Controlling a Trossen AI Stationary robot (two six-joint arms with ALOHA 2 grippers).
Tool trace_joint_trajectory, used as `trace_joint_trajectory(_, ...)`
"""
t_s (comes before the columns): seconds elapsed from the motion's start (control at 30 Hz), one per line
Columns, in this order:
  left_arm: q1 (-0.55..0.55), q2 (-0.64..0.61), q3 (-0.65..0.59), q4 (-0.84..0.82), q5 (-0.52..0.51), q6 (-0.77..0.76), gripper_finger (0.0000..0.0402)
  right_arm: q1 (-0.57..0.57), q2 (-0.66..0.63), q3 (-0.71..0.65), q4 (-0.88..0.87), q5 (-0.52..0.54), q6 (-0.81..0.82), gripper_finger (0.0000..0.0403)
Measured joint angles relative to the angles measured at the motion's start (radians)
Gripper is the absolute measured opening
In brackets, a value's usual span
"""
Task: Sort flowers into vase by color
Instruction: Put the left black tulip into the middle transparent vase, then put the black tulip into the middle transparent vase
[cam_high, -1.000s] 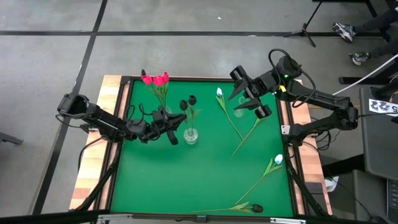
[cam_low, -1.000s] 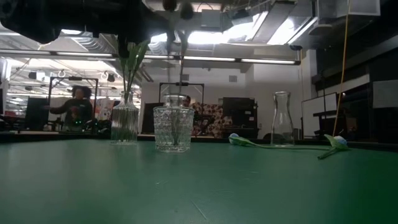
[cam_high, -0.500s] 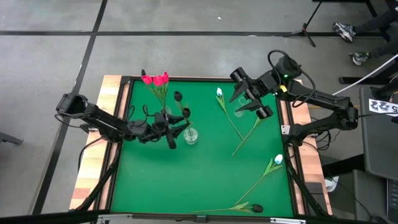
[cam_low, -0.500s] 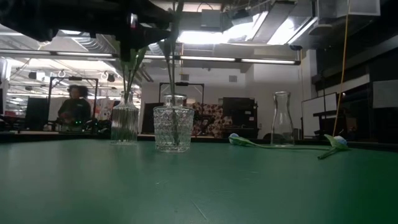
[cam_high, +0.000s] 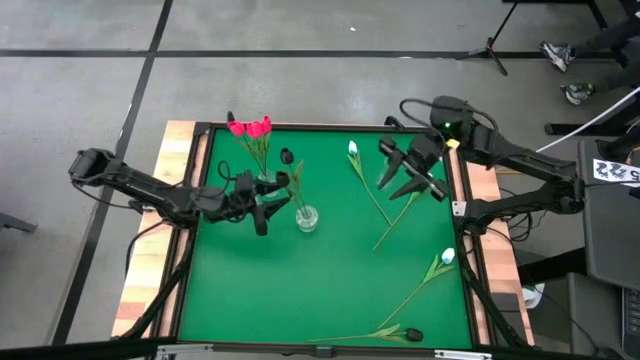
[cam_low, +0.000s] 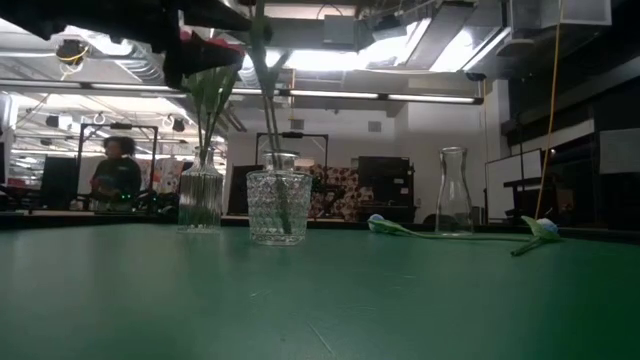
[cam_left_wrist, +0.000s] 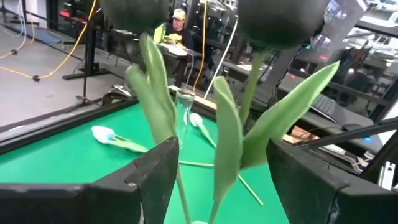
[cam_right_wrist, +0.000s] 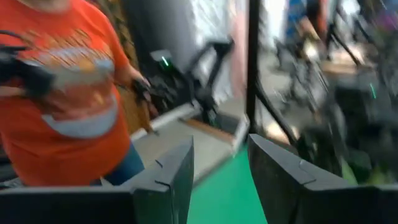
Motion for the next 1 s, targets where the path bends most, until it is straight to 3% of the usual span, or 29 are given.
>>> trace_joint_trajectory(0.17, 0.000, -0.060, 0.000, -0.063, 0.000, -0.001, 0.0239, 0.000, -0.065, 0.000, -0.395, 0.248, -0.188, 0.0151)
trace_joint_trajectory(0.33, 0.000, -0.099, 0.022, -0.179, 0.011, -0.048, 0.0239, 0.067, -0.087, 0.000, -0.540, 0.468, -0.237, 0.0151)
trace_joint_trajectory(0.53, 0.000, -0.120, 0.076, -0.349, 0.067, -0.072, 0.0238, 0.281, -0.057, 0.000, -0.561, 0.724, -0.205, 0.0151)
trace_joint_trajectory(0.7, 0.000, -0.135, 0.117, -0.496, 0.206, -0.079, 0.0238, 0.511, 0.020, 0.000, -0.540, 0.959, -0.060, 0.0151)
trace_joint_trajectory(0.9, -0.013, -0.207, 0.137, -0.796, 0.246, -0.160, 0.0238, 0.732, 0.174, 0.000, -0.407, 1.104, 0.119, 0.0151)
trace_joint_trajectory(1.0, -0.024, -0.248, 0.137, -0.906, 0.261, -0.235, 0.0238, 0.811, 0.268, 0.000, -0.331, 1.127, 0.200, 0.0151)
